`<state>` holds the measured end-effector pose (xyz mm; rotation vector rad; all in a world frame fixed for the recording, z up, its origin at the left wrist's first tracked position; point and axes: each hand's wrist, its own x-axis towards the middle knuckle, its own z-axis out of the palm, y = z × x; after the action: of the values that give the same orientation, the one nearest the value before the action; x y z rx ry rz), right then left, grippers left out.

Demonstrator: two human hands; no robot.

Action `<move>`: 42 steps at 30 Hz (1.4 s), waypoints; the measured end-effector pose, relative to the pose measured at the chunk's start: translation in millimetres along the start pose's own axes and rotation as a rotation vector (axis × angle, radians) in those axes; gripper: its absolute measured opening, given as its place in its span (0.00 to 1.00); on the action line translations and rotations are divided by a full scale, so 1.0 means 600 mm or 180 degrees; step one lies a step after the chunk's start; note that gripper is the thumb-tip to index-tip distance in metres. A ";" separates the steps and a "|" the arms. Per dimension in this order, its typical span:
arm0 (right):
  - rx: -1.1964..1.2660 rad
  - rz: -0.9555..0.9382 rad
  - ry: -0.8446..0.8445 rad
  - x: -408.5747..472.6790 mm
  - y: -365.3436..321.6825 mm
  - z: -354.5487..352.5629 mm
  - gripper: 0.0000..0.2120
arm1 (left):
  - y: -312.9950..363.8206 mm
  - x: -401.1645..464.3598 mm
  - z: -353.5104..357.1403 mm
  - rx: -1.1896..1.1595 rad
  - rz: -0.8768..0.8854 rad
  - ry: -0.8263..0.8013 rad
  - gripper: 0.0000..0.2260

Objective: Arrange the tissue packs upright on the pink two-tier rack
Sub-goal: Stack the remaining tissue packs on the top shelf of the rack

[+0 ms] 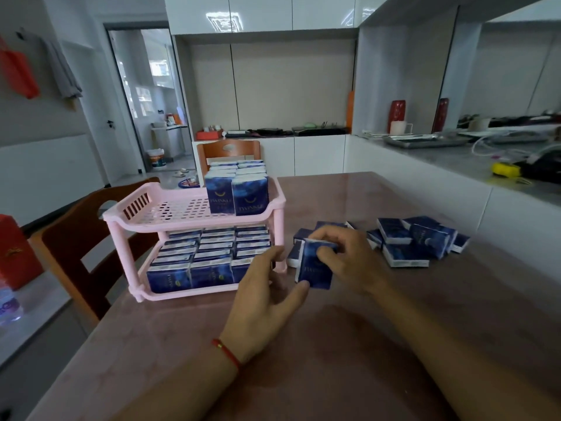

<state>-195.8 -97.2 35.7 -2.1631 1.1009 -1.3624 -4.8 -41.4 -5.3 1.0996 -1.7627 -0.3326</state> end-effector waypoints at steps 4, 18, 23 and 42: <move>0.0220 0.0068 -0.0350 0.001 0.013 0.023 0.12 | 0.000 -0.002 0.004 -0.0356 -0.0311 -0.0258 0.21; -0.2946 0.0088 0.0335 0.016 0.127 0.005 0.16 | -0.006 0.012 0.000 -0.1671 -0.1558 -0.0028 0.11; -0.1999 -0.0954 0.1670 0.003 0.039 -0.022 0.10 | 0.016 0.013 -0.012 -0.1869 -0.1496 0.0039 0.09; -0.1290 -0.2253 0.0584 -0.031 -0.086 0.046 0.16 | 0.054 0.029 -0.060 -0.2981 -0.1481 0.0400 0.10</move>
<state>-154.3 -52.8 45.0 -2.9556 0.7290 -1.7663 6.9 -28.5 42.8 0.7754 -0.9953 -1.1991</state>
